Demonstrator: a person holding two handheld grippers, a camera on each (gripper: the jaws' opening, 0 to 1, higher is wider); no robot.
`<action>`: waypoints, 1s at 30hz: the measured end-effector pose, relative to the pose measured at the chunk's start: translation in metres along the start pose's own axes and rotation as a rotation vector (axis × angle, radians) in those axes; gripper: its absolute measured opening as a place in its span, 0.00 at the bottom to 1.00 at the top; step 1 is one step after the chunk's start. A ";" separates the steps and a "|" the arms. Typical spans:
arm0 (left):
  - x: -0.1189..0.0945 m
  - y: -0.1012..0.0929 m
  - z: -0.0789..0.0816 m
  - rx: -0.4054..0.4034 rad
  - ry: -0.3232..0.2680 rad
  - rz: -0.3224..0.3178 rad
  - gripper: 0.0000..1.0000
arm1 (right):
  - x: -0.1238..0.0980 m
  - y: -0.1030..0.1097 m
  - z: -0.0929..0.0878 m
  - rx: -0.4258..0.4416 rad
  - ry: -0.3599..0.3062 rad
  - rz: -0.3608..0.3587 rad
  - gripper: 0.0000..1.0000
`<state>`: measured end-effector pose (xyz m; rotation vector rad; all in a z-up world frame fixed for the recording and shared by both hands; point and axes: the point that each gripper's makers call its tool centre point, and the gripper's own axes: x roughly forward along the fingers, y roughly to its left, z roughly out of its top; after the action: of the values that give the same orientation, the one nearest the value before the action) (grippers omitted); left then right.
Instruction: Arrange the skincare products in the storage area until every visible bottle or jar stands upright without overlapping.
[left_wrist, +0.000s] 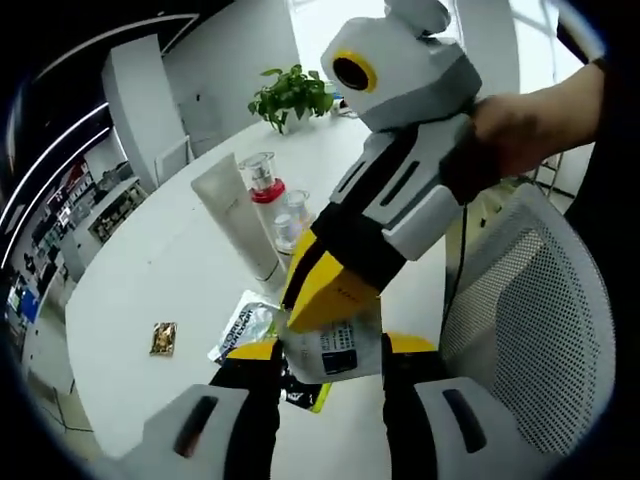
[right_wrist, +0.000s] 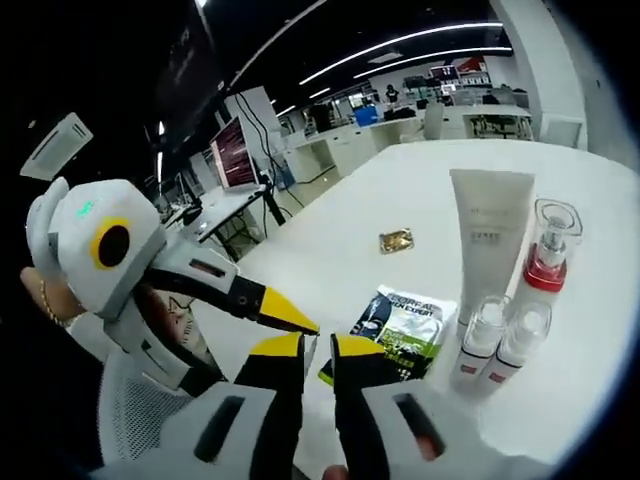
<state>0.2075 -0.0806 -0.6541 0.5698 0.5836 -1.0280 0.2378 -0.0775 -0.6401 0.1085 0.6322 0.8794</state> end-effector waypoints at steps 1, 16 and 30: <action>0.000 -0.001 0.000 0.002 0.001 -0.002 0.39 | 0.001 -0.001 -0.001 0.010 0.004 0.000 0.07; -0.002 0.001 -0.005 -0.138 -0.035 -0.004 0.44 | -0.006 -0.004 -0.003 0.128 -0.046 -0.009 0.01; -0.034 -0.014 0.000 -0.823 -0.338 -0.178 0.36 | -0.036 0.011 0.031 0.537 -0.366 0.116 0.01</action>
<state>0.1818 -0.0653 -0.6332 -0.3795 0.6971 -0.9215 0.2307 -0.0921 -0.5944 0.7791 0.5063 0.7561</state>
